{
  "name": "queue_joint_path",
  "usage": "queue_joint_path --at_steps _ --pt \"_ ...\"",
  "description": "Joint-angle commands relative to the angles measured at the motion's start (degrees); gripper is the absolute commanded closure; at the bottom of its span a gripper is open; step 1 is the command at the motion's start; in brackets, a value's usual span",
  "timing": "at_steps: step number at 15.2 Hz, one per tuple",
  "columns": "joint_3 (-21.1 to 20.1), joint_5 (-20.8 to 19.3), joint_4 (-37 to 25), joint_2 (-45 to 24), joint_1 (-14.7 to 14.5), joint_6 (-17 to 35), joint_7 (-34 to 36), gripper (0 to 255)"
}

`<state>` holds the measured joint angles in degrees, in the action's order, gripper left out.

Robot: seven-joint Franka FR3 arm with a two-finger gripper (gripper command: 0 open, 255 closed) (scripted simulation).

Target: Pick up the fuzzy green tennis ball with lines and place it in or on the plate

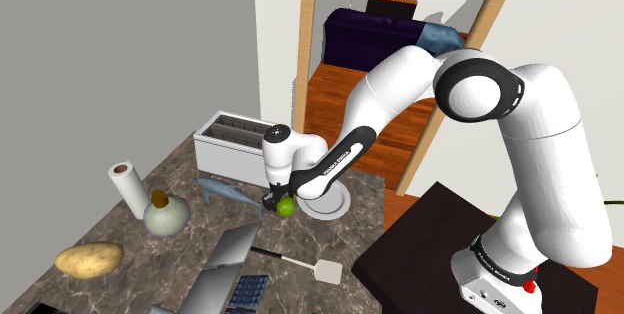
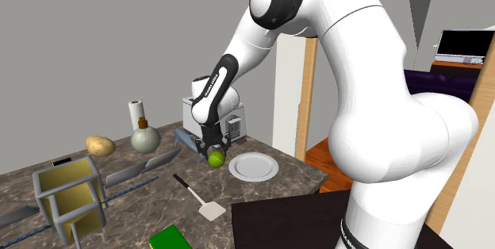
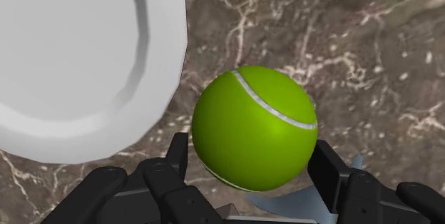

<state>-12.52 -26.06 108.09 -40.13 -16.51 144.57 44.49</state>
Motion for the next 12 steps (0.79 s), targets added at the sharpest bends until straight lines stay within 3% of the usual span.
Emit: queue_joint_path --at_steps 1,12 --pt "0.00 0.01 0.03 -0.05 -0.01 0.01 0.00 255" --pt "-0.68 0.72 0.68 1.91 0.49 -1.29 -0.61 255"
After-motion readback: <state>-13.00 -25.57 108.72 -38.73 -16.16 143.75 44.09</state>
